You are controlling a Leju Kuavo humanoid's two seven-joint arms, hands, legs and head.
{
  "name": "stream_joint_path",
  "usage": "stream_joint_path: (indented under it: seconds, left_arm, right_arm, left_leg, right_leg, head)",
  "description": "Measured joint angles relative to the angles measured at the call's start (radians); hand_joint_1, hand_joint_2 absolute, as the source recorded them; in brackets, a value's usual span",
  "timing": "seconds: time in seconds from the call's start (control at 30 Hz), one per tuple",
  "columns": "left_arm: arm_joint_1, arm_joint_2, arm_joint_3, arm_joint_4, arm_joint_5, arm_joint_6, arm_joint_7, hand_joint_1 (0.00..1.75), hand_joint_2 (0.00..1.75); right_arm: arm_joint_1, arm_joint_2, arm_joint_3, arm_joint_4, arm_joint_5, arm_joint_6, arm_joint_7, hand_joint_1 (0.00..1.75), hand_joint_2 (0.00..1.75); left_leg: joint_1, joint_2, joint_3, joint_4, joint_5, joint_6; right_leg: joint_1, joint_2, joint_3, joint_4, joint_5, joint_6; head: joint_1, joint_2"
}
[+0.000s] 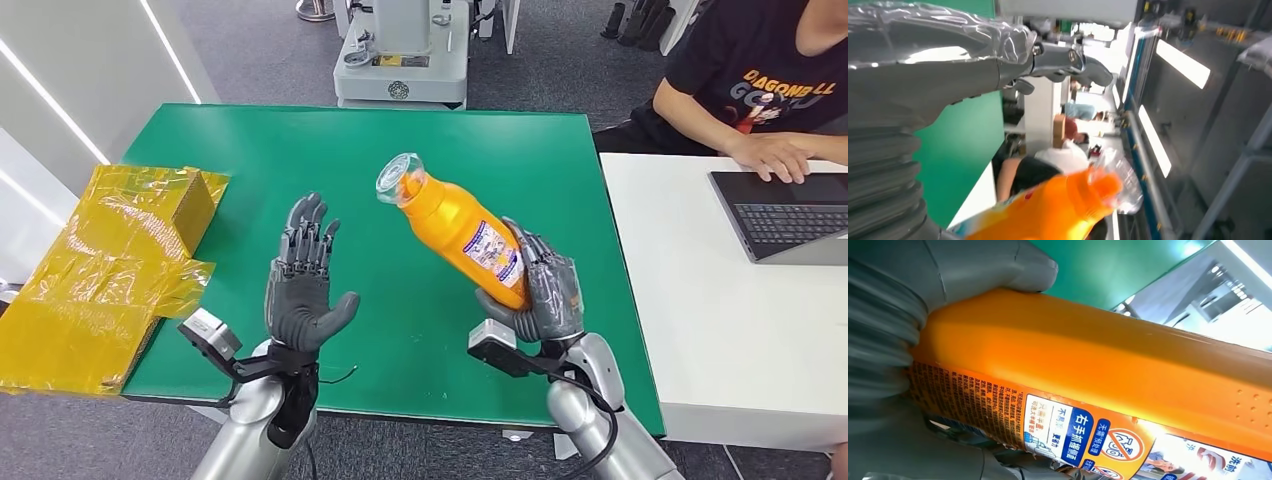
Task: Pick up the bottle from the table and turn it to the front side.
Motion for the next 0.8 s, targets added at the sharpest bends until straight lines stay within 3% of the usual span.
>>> stream_joint_path:
  seconds: [0.43, 0.8]
  left_arm:
    - [-0.045, 0.006, -0.014, 0.028, -0.002, -0.053, 0.024, 0.0, 1.75]
    - [-0.046, 0.007, -0.014, 0.044, -0.019, -0.021, 0.051, 0.0, 1.75]
  right_arm:
    - [-0.078, 0.054, 0.115, 0.015, -0.08, 0.205, -0.043, 1.75, 1.75]
    - [-0.109, 0.075, 0.169, 0.038, -0.089, 0.3, -0.043, 1.75, 1.75]
  left_leg:
    - [0.0, 0.0, 0.0, 0.0, 0.0, 0.0]
    - [0.0, 0.0, 0.0, 0.0, 0.0, 0.0]
  right_leg:
    - [0.0, 0.0, 0.0, 0.0, 0.0, 0.0]
    - [0.0, 0.0, 0.0, 0.0, 0.0, 0.0]
  head:
    - [0.0, 0.0]
    - [0.0, 0.0]
